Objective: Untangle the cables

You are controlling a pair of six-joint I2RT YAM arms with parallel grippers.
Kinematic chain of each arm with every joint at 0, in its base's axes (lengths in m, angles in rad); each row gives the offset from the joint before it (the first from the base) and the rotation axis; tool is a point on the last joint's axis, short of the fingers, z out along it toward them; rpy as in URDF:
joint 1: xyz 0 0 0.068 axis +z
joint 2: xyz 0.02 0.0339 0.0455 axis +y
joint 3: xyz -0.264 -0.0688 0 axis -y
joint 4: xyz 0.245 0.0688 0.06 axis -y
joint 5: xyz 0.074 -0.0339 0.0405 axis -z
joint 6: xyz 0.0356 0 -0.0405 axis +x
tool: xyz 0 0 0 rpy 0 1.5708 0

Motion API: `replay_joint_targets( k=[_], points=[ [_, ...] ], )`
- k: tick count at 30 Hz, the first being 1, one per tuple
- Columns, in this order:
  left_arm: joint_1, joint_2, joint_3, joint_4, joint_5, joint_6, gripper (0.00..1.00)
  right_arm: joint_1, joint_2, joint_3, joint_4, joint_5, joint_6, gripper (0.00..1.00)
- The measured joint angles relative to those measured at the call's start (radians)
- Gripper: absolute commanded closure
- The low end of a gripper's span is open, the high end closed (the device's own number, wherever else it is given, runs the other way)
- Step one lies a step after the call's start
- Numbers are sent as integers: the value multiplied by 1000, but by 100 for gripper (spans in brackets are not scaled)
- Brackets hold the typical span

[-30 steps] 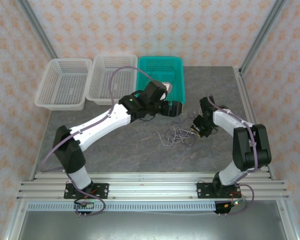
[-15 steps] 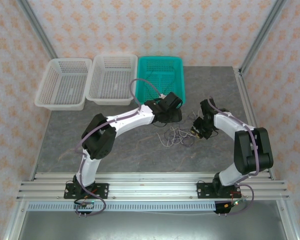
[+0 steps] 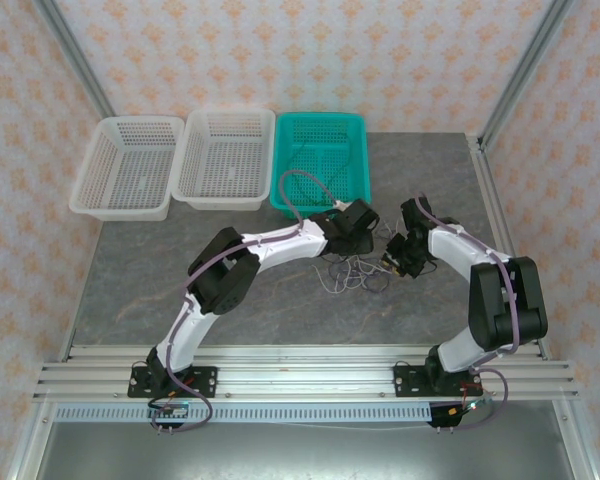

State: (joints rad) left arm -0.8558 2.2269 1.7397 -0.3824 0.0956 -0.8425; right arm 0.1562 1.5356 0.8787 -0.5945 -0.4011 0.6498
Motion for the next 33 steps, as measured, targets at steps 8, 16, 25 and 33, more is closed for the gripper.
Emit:
replay_joint_targets(
  k=[8, 16, 25, 33],
  points=[
    [3, 0, 32, -21, 0, 3, 100, -5, -8, 0, -37, 74, 19, 75],
    [32, -209, -63, -85, -5, 11, 100, -77, -62, -8, -76, 213, 69, 74],
    [147, -638, -96, -184, -103, 77, 100, -226, -86, -18, -124, 362, 81, 75],
    [190, -667, -128, -216, -54, 154, 100, -229, -103, -17, -98, 325, -40, 37]
  ],
)
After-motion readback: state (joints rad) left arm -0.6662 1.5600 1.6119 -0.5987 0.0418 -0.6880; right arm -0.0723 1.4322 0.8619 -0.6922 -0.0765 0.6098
